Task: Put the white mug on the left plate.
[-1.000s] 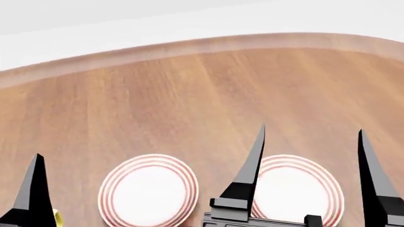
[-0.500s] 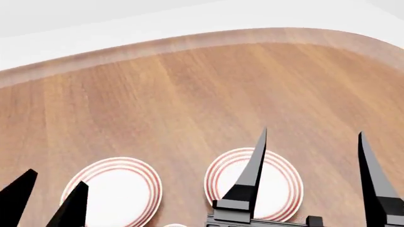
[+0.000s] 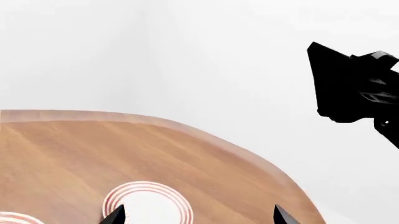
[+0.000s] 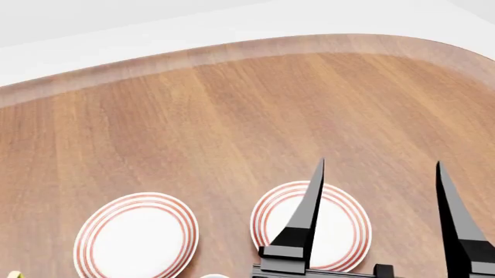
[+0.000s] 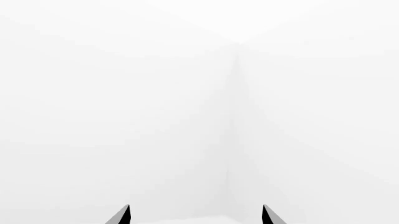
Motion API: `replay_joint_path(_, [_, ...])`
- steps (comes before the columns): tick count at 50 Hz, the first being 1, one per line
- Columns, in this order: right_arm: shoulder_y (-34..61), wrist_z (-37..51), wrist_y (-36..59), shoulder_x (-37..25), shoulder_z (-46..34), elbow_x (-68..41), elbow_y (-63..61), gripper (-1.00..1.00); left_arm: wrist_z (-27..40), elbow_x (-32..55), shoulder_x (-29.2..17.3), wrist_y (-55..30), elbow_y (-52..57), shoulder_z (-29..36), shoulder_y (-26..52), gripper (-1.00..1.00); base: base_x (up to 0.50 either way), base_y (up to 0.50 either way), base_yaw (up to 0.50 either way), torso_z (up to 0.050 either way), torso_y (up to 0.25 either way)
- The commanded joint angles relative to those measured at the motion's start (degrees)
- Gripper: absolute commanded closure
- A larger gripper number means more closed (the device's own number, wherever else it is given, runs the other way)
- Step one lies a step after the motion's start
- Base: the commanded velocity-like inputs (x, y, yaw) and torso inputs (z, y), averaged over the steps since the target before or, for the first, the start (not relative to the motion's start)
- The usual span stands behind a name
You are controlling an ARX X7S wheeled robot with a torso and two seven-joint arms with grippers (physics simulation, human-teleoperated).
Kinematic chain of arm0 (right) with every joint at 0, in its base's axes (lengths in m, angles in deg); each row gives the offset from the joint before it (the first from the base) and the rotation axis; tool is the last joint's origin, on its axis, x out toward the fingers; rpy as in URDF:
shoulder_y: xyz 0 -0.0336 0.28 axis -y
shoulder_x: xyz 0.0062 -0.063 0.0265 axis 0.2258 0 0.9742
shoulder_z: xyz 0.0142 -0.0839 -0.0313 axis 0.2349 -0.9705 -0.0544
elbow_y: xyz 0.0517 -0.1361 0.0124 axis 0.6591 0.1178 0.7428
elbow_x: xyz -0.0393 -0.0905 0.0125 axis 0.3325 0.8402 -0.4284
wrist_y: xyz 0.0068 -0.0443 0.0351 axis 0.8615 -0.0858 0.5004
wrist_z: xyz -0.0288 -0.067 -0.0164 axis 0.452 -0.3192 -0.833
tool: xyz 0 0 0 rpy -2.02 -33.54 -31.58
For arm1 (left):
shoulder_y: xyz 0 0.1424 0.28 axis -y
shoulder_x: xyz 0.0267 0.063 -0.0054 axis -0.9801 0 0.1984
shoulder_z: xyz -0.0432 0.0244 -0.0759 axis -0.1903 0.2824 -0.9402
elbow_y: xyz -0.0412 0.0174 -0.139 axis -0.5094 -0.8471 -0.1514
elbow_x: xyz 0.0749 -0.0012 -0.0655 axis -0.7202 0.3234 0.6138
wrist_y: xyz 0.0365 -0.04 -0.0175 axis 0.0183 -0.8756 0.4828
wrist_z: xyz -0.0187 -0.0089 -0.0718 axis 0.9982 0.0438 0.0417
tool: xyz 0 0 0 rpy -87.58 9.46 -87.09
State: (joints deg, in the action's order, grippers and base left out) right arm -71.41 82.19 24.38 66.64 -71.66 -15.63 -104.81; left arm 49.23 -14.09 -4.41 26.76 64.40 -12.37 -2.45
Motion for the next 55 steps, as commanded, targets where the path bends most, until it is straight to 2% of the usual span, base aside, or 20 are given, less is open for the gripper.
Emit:
replay_joint_path(1, [0.2,-0.2,0.2,0.1,-0.3,0.2,-0.2,-1.00,-3.3,-5.3,1.2,4.3,-6.2,4.0,-3.9,-1.00,0.00,0.00,0.00,0.000,0.000])
replay_joint_path(12, [0.3,-0.9,0.4,0.5,-0.3,0.6,-0.6,-1.00,-4.5,-9.9,2.3,7.1,-11.7,7.2,-5.3,-1.00,0.00,0.00,0.00,0.000,0.000])
replay_joint_path(25, [-0.3,-5.7,-0.5,4.2,1.1,4.0,-0.6,-1.00,-5.8,-15.4,2.9,10.5,-16.6,11.6,-7.0,-1.00,0.00,0.00,0.00,0.000,0.000])
replay_joint_path(35, [-0.6,-10.1,-1.0,7.7,2.3,7.0,-0.6,-1.00,-4.8,-17.0,2.6,9.7,-17.4,12.9,-8.0,-1.00,0.00,0.00,0.00,0.000,0.001])
replay_joint_path(55, [-0.7,-11.7,-1.5,8.8,2.9,8.1,-0.7,-1.00,-3.2,-20.8,2.7,7.9,-22.6,14.9,-6.8,-1.00,0.00,0.00,0.00,0.000,0.000])
